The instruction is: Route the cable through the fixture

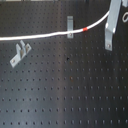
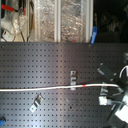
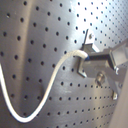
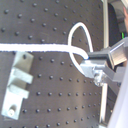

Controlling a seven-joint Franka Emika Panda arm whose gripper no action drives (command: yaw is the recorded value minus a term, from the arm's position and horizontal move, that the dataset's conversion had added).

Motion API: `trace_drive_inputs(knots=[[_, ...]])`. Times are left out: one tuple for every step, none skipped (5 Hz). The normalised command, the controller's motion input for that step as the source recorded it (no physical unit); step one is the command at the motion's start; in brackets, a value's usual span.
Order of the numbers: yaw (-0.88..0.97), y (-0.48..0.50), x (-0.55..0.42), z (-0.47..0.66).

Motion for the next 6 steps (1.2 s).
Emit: trace_drive_inputs(knots=[[-0.03,0.456,-0.643,0.10],[0.00,0.523,-0.449,0.29],[0.15,0.564,0.381,0.30],[0.17,0.312,0.542,0.30],[0.13,-0.204,0.222,0.18],[0.01,-0.424,-0.394,0.00]])
